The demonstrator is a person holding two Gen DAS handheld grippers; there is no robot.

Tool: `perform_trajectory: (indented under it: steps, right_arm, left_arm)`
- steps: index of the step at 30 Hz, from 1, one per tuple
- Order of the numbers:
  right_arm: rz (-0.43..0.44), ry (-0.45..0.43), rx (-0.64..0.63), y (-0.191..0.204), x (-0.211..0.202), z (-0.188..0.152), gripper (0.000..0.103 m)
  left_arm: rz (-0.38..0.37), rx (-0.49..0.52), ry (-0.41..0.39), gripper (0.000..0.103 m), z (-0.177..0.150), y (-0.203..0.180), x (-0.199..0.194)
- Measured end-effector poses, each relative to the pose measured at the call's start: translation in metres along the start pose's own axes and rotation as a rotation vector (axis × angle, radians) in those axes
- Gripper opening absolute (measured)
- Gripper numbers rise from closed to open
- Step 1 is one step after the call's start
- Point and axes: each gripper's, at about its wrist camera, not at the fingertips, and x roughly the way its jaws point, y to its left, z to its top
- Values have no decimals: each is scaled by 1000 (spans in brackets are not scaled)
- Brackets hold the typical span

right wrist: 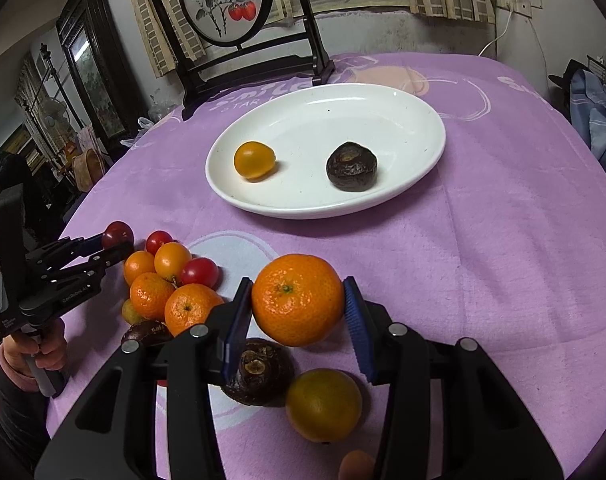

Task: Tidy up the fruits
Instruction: 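Carry the mandarin and plum over the white plate and open both tools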

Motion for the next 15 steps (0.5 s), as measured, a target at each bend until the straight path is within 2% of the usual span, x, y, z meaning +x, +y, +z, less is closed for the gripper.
perform_trajectory:
  steps: [6, 9, 15]
  right_arm:
    - [-42, -137, 72, -17, 3, 33, 45]
    - [-29, -148, 119, -31, 18, 51, 46]
    - [-43, -108, 63, -29, 48, 72, 46]
  left_arm:
    - [-80, -14, -74, 40, 49, -23, 1]
    - [-102, -13, -89, 40, 78, -39, 15]
    - [-107, -29, -44, 40, 113, -53, 59]
